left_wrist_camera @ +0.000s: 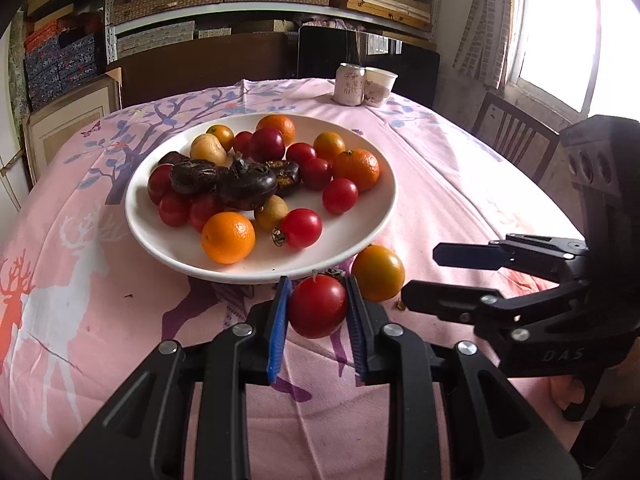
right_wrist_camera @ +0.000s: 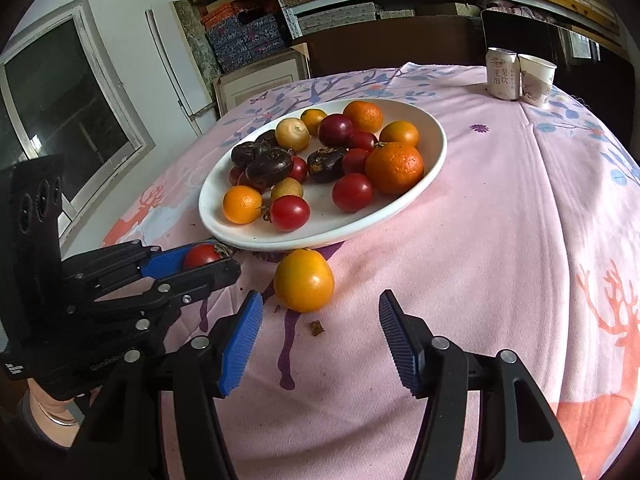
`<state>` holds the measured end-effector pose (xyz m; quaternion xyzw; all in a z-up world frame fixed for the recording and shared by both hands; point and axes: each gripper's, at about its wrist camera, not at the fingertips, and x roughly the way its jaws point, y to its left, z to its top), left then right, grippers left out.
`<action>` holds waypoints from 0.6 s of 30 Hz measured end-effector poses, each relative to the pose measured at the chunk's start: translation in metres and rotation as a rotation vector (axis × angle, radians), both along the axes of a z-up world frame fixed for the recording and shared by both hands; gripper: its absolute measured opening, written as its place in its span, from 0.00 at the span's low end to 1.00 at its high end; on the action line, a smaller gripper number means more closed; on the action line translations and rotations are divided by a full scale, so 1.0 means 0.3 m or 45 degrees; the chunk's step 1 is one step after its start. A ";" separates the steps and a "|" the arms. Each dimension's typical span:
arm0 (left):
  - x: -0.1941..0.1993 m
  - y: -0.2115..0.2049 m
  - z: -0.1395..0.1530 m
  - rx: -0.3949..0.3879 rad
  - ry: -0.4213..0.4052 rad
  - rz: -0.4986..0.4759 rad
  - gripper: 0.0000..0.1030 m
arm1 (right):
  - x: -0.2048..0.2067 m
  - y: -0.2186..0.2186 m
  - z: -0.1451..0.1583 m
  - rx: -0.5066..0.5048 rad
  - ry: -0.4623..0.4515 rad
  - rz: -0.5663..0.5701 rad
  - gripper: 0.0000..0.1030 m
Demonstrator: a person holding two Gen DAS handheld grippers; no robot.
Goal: Organize fruits
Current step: 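Grasp a red tomato with the left tool while the right tool grasps a yellow-orange fruit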
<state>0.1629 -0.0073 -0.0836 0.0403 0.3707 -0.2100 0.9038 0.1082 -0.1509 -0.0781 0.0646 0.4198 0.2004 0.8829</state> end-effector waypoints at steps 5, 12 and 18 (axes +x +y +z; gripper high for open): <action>0.007 0.071 0.036 -0.070 -0.027 0.076 0.25 | 0.007 0.033 0.004 -0.033 -0.002 0.007 0.59; 0.018 0.126 0.052 -0.117 -0.034 0.140 0.25 | 0.031 0.088 0.010 -0.102 -0.015 0.023 0.59; 0.029 0.124 0.039 -0.099 -0.021 0.152 0.25 | 0.068 0.124 -0.030 -0.151 0.051 0.017 0.38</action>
